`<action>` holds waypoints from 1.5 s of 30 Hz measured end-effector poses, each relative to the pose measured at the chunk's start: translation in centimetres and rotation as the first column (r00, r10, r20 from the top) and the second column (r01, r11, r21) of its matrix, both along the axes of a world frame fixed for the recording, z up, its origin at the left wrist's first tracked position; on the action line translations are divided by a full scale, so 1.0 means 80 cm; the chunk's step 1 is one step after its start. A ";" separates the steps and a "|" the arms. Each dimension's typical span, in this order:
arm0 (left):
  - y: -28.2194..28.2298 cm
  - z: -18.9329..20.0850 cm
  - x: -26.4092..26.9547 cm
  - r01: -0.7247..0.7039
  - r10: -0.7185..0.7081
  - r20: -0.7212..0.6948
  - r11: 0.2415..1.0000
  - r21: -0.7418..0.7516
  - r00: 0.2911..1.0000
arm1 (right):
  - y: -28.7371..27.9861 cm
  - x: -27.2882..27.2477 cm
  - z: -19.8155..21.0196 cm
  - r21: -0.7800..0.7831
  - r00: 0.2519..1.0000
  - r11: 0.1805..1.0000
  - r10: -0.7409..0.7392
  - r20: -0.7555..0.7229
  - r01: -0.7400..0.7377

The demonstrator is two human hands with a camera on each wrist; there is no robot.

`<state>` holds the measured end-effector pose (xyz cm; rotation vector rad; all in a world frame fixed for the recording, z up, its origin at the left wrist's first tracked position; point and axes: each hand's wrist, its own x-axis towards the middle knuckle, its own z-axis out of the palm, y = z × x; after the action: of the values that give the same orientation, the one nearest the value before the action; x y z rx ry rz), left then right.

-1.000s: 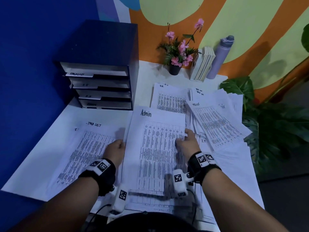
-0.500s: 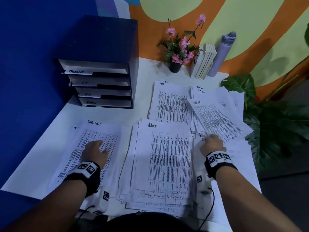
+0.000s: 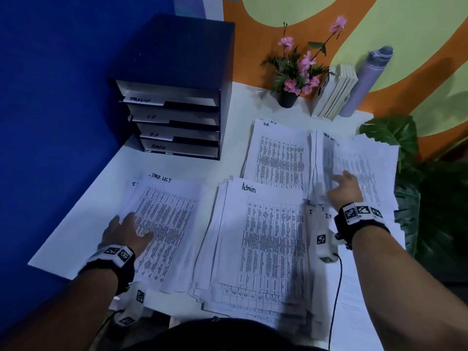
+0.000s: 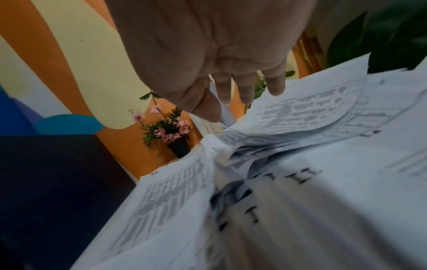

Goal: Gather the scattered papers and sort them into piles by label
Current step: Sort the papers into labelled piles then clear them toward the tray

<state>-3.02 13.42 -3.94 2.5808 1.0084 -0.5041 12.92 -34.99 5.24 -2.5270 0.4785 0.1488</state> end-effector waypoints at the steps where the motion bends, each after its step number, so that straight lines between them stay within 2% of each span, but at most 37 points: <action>1: 0.002 0.001 0.000 0.010 -0.010 0.001 1.000 -0.004 1.000 | 0.009 -0.003 0.000 0.035 1.000 0.999 0.001 0.030 -0.003; 3: 0.006 0.003 0.000 0.032 -0.032 -0.005 0.999 0.002 0.999 | 0.037 -0.017 -0.002 0.158 0.996 0.987 -0.028 0.091 0.013; 6: 0.009 0.010 0.003 0.057 -0.056 -0.038 0.998 0.023 0.998 | 0.101 -0.054 -0.013 0.450 0.999 0.892 -0.043 -0.012 0.044; 9: 0.014 0.014 0.008 0.041 -0.039 -0.067 0.999 0.029 0.997 | 0.171 -0.088 -0.038 0.597 0.985 0.802 0.118 -0.125 -0.020; 13: 0.023 0.020 0.012 0.042 -0.039 -0.113 0.999 0.024 0.993 | 0.255 -0.130 -0.061 0.670 0.907 0.737 0.336 -0.254 -0.085; 15: 0.028 0.020 0.010 0.011 -0.015 -0.083 0.999 -0.049 0.996 | 0.284 -0.143 -0.067 0.630 0.864 0.763 0.409 -0.295 -0.145; 17: 0.032 0.022 0.008 0.005 -0.009 -0.030 0.991 -0.130 0.999 | 0.302 -0.150 -0.065 0.491 0.826 0.824 0.470 -0.312 -0.284; 21: 0.035 0.029 -0.002 0.098 -0.099 -0.001 0.979 -0.177 0.995 | 0.324 -0.157 -0.054 0.366 0.827 0.837 0.507 -0.242 -0.406; 23: 0.039 0.026 -0.008 0.150 -0.154 -0.003 0.967 -0.208 0.988 | 0.330 -0.158 -0.052 0.365 0.840 0.843 0.492 -0.229 -0.395; 25: 0.042 0.023 -0.014 0.176 -0.163 0.070 0.942 -0.285 0.984 | 0.333 -0.156 -0.057 0.353 0.864 0.861 0.456 -0.213 -0.367; 28: 0.038 0.026 -0.017 0.228 -0.174 0.159 0.867 -0.443 0.972 | 0.335 -0.152 -0.062 0.327 0.924 0.909 0.331 -0.191 -0.258; 30: 0.038 0.031 -0.015 0.256 -0.191 0.190 0.869 -0.424 0.963 | 0.332 -0.149 -0.066 0.269 0.950 0.937 0.272 -0.152 -0.225; 32: 0.044 0.028 -0.013 0.246 -0.166 0.246 0.907 -0.343 0.955 | 0.326 -0.144 -0.066 0.208 0.969 0.963 0.202 -0.141 -0.170; 34: 0.051 0.028 -0.013 0.214 -0.167 0.193 0.944 -0.251 0.967 | 0.317 -0.140 -0.068 0.163 0.978 0.978 0.157 -0.139 -0.134; 35: 0.052 0.027 -0.013 0.206 -0.185 0.117 0.958 -0.200 0.976 | 0.312 -0.139 -0.068 0.148 0.979 0.982 0.140 -0.147 -0.118; 38: 0.046 0.028 -0.011 0.213 -0.211 0.030 0.970 -0.116 0.977 | 0.298 -0.141 -0.072 0.130 0.981 0.989 0.096 -0.171 -0.074; 42: 0.037 0.031 0.000 0.182 -0.184 -0.016 0.978 -0.102 0.983 | 0.288 -0.148 -0.079 0.075 0.966 0.992 0.120 -0.231 -0.105; 45: 0.037 0.030 0.003 0.135 -0.130 0.040 0.972 -0.194 0.991 | 0.290 -0.155 -0.081 0.081 0.961 0.988 0.150 -0.233 -0.134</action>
<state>-2.79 16.34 -1.52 2.4809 0.7401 -0.5706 0.50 -11.79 -1.21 -2.4902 0.3771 0.5188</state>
